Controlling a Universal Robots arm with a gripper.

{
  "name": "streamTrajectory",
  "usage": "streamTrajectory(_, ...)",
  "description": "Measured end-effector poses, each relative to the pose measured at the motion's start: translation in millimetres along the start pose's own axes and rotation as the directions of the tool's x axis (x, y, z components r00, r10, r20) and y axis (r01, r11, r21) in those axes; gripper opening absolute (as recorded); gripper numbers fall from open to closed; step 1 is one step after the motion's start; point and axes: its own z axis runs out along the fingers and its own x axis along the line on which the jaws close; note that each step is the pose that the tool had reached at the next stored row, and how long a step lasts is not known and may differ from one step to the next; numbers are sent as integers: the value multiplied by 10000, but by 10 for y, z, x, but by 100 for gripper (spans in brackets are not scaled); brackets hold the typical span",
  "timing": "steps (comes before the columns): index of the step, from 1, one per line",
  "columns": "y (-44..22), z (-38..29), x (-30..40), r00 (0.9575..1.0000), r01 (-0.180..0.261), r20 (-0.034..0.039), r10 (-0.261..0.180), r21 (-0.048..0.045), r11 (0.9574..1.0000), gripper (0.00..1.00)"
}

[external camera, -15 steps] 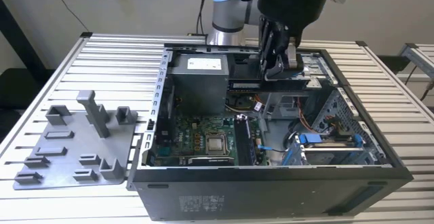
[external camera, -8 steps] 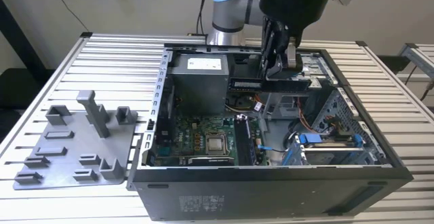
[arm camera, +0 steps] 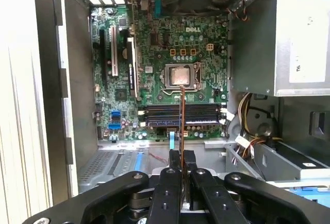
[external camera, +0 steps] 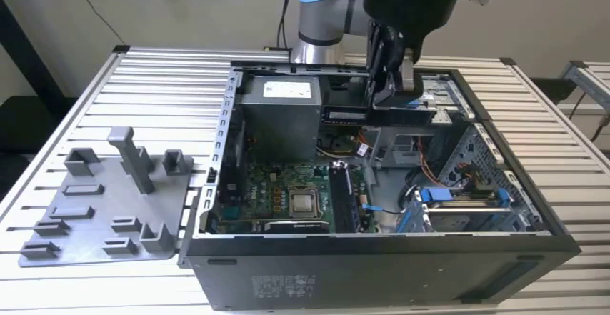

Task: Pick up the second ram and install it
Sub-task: 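Pick up the second ram and move it above second insertion slot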

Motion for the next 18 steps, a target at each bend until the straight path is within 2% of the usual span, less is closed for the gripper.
streamTrajectory(9,13,16,-269,10000,0,-2,0,0,10000,14)
streamTrajectory(18,22,30,-487,10000,1,1,-1,0,10000,14)
